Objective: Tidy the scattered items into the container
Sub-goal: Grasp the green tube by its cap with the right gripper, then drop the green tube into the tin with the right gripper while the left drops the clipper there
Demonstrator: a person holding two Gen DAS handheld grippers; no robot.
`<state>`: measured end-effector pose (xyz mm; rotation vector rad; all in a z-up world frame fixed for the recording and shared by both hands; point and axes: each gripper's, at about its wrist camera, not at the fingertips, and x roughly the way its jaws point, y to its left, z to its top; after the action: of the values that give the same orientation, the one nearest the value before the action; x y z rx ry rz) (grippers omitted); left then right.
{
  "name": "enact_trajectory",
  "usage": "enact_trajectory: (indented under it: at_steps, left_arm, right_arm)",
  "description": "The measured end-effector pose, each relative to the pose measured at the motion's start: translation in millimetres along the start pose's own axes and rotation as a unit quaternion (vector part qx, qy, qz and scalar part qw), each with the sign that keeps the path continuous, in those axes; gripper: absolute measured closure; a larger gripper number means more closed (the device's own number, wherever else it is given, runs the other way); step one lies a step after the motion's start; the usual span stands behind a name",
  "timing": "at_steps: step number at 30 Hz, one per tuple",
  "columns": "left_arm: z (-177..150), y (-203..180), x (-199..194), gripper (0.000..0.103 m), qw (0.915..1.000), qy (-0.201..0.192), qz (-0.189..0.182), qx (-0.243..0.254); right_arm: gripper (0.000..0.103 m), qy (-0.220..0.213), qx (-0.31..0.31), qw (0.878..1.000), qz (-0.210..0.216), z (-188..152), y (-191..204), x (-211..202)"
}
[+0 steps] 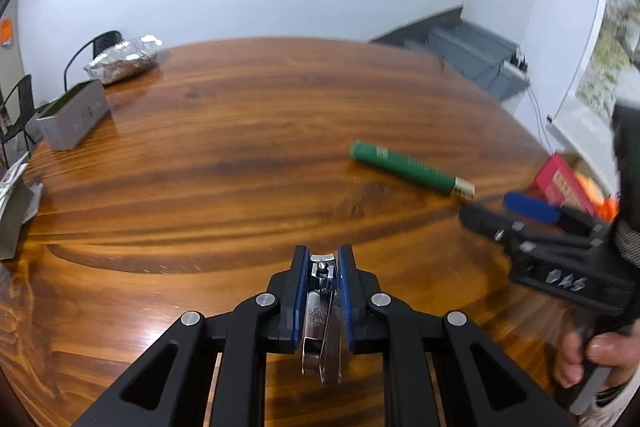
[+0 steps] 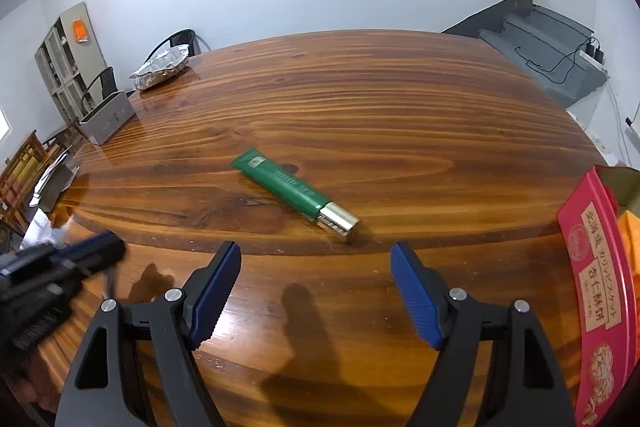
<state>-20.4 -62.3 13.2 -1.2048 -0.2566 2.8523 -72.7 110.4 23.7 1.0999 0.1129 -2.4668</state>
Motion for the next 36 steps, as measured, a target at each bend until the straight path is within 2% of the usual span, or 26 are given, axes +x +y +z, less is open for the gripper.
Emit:
enact_trajectory:
  at_steps: [6, 10, 18, 20, 22, 23, 25, 29, 36]
  left_arm:
    - [1.7, 6.6, -0.1, 0.088, 0.9999, -0.001, 0.004, -0.015]
    - [-0.6, 2.5, 2.8, 0.088, 0.9999, 0.002, 0.004, -0.01]
    - [-0.6, 9.4, 4.6, 0.088, 0.9999, 0.005, 0.001, -0.017]
    - [-0.8, 10.8, 5.2, 0.088, 0.9998, 0.008, -0.002, -0.017]
    - [-1.0, 13.1, 6.1, 0.088, 0.9997, 0.012, -0.007, -0.022]
    - [-0.5, 16.4, 6.6, 0.088, 0.9995, 0.015, -0.01, -0.028]
    - [1.2, 23.8, 8.6, 0.088, 0.9987, 0.021, -0.019, -0.042]
    - [3.6, 40.0, 6.6, 0.087, 0.9966, 0.021, -0.028, -0.074]
    - [6.1, 39.7, 2.2, 0.087, 0.9966, 0.023, -0.038, -0.07]
  right_arm:
    - [0.023, 0.014, 0.024, 0.999, 0.029, 0.0, -21.8, 5.9]
    - [0.023, 0.022, 0.041, 0.998, 0.033, 2.9, -31.5, 12.6]
    - [0.023, 0.021, -0.064, 0.998, 0.01, 23.5, 0.8, 36.2]
    - [0.033, 0.03, -0.065, 0.997, 0.014, 28.4, 0.1, 44.2]
    - [0.054, 0.043, -0.067, 0.997, 0.01, 30.0, -1.7, 50.7]
    - [0.059, 0.042, -0.072, 0.997, 0.003, 29.5, -1.5, 49.8]
    - [0.081, 0.042, -0.086, 0.995, -0.005, 26.0, 0.5, 47.4]
    - [0.083, 0.042, -0.08, 0.996, -0.012, 18.2, -2.0, 38.5]
    - [0.083, 0.05, -0.027, 0.998, -0.013, -2.8, -18.6, 13.2]
